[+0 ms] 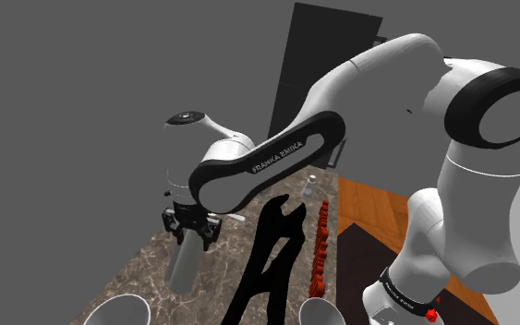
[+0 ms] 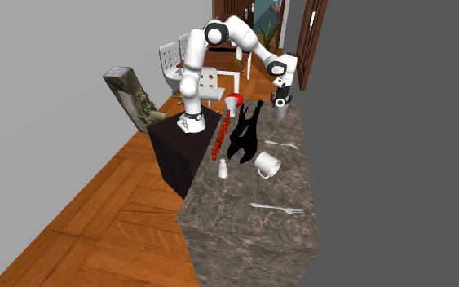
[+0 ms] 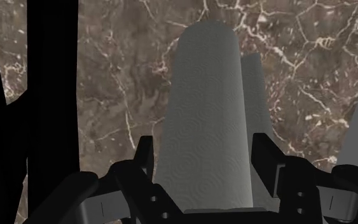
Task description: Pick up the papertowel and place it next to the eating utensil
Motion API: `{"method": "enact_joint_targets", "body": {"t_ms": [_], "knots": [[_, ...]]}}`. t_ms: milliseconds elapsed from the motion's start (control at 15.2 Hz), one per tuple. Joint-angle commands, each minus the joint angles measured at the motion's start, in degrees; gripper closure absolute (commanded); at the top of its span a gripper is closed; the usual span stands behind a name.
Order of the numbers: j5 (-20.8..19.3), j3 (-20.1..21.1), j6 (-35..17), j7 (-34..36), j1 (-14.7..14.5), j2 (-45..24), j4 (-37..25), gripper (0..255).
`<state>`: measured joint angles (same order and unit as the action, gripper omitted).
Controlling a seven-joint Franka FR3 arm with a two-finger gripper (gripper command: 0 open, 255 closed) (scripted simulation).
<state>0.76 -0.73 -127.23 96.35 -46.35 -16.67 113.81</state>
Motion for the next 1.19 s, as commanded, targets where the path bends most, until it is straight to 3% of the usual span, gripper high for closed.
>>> {"method": "enact_joint_targets", "body": {"t_ms": [0,1122], "knots": [[0.0,0.0,-1.3,0.1,-0.1,-0.8,0.5,255],[0.3,0.1,-11.1,-0.1,-0.1,-9.0,2.0,255]]}}
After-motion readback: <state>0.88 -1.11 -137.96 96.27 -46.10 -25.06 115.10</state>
